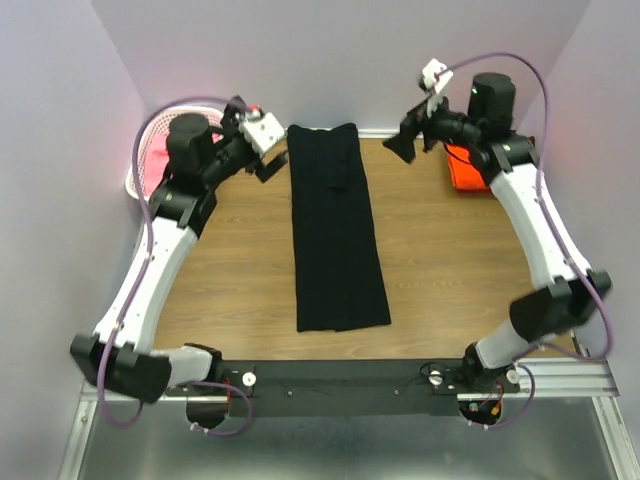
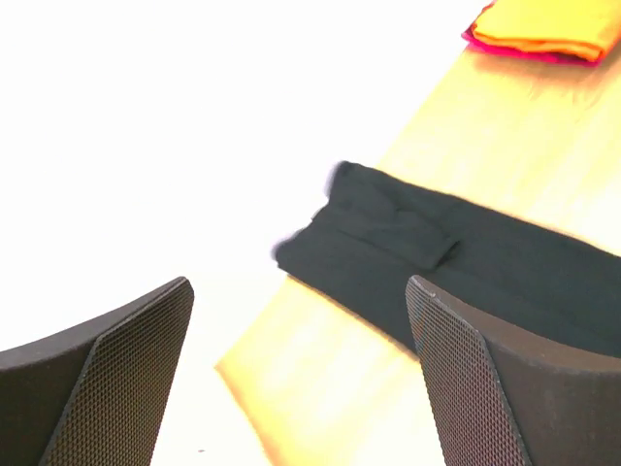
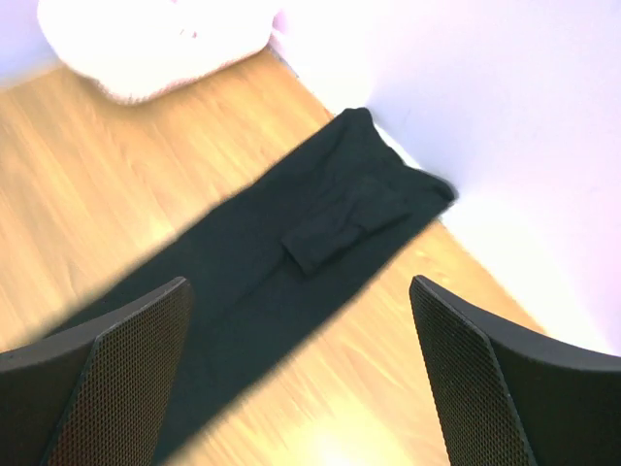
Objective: Fold and stack the t-shirts
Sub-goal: Fold the tshirt
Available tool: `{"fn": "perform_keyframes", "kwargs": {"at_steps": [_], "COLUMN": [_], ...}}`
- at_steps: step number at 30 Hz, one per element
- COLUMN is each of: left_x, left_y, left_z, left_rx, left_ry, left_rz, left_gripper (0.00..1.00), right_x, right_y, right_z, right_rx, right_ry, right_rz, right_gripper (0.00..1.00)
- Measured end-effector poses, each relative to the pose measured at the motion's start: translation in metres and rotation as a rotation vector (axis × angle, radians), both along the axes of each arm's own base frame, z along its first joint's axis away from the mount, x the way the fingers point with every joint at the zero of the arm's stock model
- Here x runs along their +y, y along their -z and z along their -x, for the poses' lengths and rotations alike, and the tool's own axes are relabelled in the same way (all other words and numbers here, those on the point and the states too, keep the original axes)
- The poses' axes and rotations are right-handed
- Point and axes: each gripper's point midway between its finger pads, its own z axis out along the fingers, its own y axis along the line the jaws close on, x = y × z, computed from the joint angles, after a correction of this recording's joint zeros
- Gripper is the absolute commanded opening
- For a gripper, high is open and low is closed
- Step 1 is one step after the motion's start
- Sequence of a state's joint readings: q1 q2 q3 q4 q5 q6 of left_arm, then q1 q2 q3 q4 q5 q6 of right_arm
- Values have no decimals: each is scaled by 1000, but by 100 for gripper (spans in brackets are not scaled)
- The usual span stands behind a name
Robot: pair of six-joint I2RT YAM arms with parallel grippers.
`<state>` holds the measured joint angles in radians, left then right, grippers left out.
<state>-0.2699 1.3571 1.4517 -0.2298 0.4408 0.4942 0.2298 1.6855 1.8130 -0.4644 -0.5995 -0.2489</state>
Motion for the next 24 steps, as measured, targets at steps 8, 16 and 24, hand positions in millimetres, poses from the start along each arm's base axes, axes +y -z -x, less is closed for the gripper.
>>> {"fn": "perform_keyframes", "kwargs": {"at_steps": [8, 16, 24], "left_x": [-13, -43, -65], "left_y": [115, 310, 328], "left_z": [87, 274, 299], "left_rx": [65, 376, 310], "left_ry": [291, 816, 914], "left_rz": [-303, -578, -653], "left_gripper": [92, 83, 61], "right_x": [22, -1, 8], "right_y": [78, 285, 298], "right_z": [116, 282, 300], "right_rx": [-90, 273, 188], "right_ry": [-304, -685, -759], "right_rz": [322, 690, 728], "right_gripper": [93, 88, 77]}}
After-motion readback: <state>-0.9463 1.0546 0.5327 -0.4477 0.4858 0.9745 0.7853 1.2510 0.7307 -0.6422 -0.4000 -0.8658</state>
